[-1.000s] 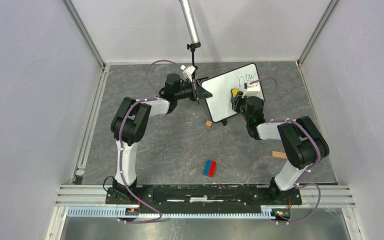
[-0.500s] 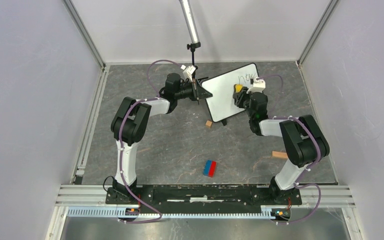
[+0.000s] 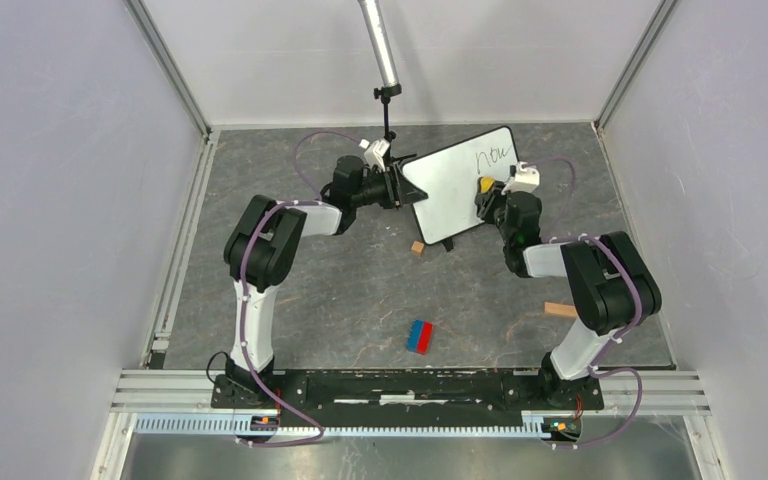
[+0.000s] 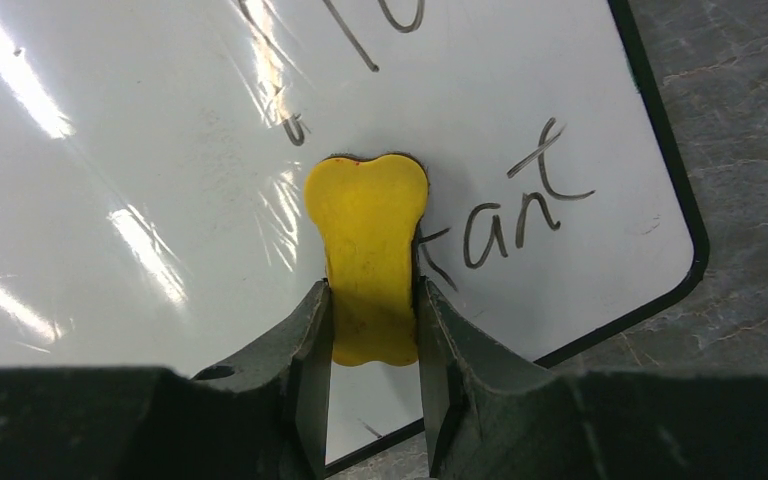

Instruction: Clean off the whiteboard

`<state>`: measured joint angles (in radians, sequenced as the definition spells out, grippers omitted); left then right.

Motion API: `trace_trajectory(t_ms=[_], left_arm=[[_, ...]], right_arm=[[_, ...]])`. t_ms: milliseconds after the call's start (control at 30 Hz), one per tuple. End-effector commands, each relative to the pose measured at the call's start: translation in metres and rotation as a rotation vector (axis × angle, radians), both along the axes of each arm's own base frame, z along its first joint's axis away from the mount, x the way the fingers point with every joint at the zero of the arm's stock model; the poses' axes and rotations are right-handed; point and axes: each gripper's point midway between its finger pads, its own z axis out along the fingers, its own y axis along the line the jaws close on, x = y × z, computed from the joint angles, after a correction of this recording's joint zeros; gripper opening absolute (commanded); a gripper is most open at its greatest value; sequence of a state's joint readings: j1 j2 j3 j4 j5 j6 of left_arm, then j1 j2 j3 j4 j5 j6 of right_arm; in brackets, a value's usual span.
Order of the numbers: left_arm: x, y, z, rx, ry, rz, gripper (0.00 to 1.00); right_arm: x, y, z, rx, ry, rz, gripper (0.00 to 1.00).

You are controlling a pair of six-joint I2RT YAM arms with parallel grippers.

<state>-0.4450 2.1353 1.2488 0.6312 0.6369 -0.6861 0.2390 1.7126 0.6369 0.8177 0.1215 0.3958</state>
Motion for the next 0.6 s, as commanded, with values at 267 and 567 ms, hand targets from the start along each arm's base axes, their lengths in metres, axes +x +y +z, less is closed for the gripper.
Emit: trace_trajectory(t_ms=[267,567], left_arm=[[0.004,-0.016,-0.018,-0.010,0.049,0.049,0.27],[0.005,-0.007,-0.030,0.064,0.070,0.085,0.02]], right_arm=[[0.000,0.053,0.029,-0.021,-0.076,0.114,0.22],[0.000,-0.021,-0.011,-0.010,0.043,-0.039,0.21]])
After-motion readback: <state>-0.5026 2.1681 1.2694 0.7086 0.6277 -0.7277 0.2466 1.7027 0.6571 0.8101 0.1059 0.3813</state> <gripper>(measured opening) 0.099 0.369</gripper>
